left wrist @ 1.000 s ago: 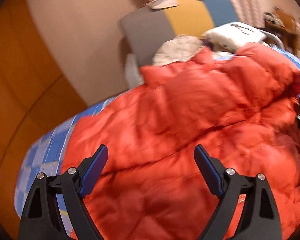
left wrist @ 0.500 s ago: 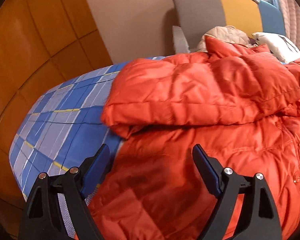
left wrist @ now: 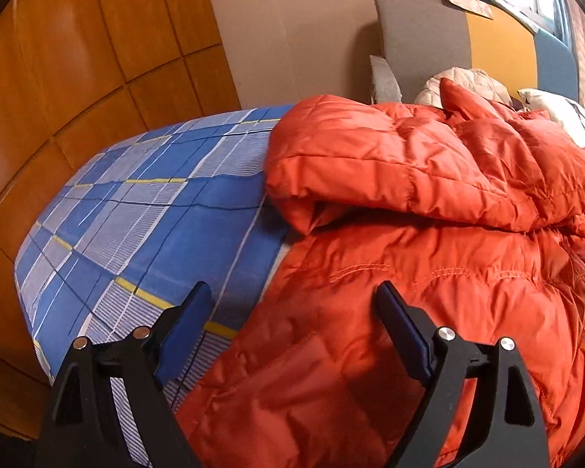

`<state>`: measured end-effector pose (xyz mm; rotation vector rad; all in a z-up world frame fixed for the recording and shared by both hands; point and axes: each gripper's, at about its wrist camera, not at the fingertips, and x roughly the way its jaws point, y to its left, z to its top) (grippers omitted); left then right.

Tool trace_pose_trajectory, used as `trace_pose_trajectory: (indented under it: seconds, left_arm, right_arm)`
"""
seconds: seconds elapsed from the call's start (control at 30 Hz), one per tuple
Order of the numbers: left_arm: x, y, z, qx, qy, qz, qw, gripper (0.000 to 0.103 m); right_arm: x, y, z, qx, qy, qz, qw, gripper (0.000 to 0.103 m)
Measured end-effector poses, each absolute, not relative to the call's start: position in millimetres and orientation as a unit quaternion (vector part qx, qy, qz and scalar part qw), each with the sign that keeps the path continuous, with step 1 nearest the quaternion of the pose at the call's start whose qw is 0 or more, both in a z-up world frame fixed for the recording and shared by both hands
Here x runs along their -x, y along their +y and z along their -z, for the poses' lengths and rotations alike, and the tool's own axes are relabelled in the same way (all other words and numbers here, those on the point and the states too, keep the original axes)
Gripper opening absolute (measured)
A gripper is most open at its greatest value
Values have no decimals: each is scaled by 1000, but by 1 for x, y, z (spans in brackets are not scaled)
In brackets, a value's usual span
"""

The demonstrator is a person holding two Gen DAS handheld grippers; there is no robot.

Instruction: Fold large clothes

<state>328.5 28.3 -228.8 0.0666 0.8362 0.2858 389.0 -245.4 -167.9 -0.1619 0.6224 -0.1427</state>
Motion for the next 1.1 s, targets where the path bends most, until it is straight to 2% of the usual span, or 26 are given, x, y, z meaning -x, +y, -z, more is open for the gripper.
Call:
trace_pose_trajectory:
  seconds: [0.3, 0.37, 0.4, 0.43, 0.47, 0.53, 0.67, 0.87, 1.1]
  left_arm:
    - [-327, 36, 231, -33, 401, -157, 902, 87]
    - [-328, 37, 232, -32, 403, -156, 901, 89]
    - [-328, 37, 233, -31, 403, -156, 901, 89]
    - [-329, 37, 234, -30, 403, -155, 901, 91]
    - [-329, 37, 235, -30, 404, -154, 901, 92]
    - [-330, 38, 236, -28, 406, -155, 900, 92]
    - [-331, 39, 235, -25, 404, -152, 902, 93]
    - [-336, 36, 245, -30, 418, -151, 895, 94]
    - [-347, 32, 209, -6, 389, -140, 910, 94]
  right_arm:
    - [-428, -220, 182, 76, 341, 41, 936, 77]
    - [-434, -220, 188, 66, 353, 27, 933, 68]
    - [-438, -220, 192, 57, 364, 17, 929, 57]
    - [-442, -221, 197, 43, 378, 3, 925, 43]
    - [-446, -222, 200, 31, 389, -9, 921, 33]
    - [-450, -221, 203, 21, 398, -20, 917, 2]
    - [-445, -221, 193, 37, 362, 3, 931, 1]
    - [-459, -224, 227, 58, 410, 18, 910, 1]
    - [-438, -238, 198, 36, 368, 11, 929, 2]
